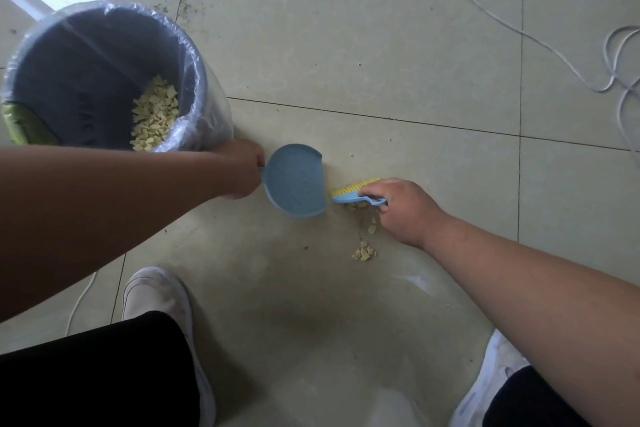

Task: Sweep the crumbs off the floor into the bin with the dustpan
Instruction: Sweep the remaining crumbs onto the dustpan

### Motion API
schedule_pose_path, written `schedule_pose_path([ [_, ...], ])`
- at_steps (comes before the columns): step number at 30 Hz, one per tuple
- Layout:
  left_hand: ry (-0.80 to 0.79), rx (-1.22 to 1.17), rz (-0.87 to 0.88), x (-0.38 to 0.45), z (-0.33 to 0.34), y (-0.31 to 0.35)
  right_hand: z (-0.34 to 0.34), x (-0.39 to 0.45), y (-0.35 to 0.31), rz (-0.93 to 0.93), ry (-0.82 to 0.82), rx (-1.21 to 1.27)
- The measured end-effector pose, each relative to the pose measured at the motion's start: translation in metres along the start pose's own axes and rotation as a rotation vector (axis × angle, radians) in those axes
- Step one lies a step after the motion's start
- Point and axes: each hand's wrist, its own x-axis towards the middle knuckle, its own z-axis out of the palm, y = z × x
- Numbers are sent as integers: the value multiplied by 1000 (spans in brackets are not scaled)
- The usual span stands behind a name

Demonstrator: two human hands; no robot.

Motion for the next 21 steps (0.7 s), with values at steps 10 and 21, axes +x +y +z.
schedule_pose_path([
  [10, 12, 47, 22, -1, 3, 17, -29, -16, 26, 200, 331, 155],
  [21, 24, 171, 63, 3, 9, 21, -58, -51, 84, 572, 454, 55],
])
